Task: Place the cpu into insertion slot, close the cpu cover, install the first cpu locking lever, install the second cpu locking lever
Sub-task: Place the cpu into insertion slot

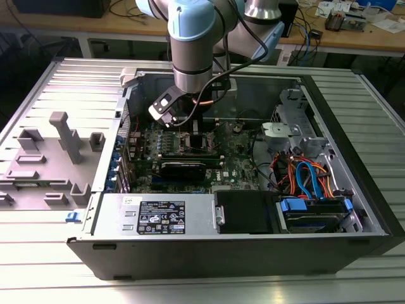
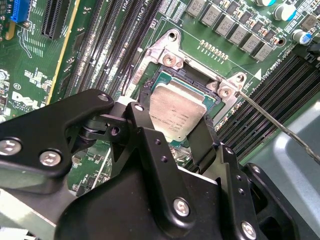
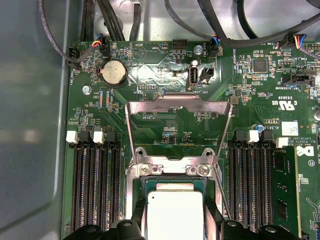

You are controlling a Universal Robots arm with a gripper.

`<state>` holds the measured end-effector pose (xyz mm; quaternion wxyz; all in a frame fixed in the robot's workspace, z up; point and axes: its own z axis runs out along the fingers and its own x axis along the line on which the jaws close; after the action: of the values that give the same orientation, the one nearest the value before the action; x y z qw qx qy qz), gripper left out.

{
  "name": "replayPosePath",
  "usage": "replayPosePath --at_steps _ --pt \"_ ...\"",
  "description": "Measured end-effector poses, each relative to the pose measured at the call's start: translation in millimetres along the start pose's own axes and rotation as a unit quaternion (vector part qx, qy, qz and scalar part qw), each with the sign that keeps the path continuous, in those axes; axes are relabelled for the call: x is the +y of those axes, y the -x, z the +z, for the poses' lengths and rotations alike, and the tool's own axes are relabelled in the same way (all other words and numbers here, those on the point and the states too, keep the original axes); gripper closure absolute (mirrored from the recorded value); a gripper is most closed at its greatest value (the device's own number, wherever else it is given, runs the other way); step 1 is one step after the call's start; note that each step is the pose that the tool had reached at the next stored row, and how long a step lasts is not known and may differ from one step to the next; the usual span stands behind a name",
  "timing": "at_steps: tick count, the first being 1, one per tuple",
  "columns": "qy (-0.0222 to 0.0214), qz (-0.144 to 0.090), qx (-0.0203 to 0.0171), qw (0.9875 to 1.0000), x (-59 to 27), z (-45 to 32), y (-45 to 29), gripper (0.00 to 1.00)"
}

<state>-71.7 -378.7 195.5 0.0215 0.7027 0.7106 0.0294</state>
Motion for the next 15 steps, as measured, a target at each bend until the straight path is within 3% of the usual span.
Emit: replayPosePath --at_steps 15 --pt "0.0001 0.000 0.0013 1.0000 0.2 -2.6 0.0 0.45"
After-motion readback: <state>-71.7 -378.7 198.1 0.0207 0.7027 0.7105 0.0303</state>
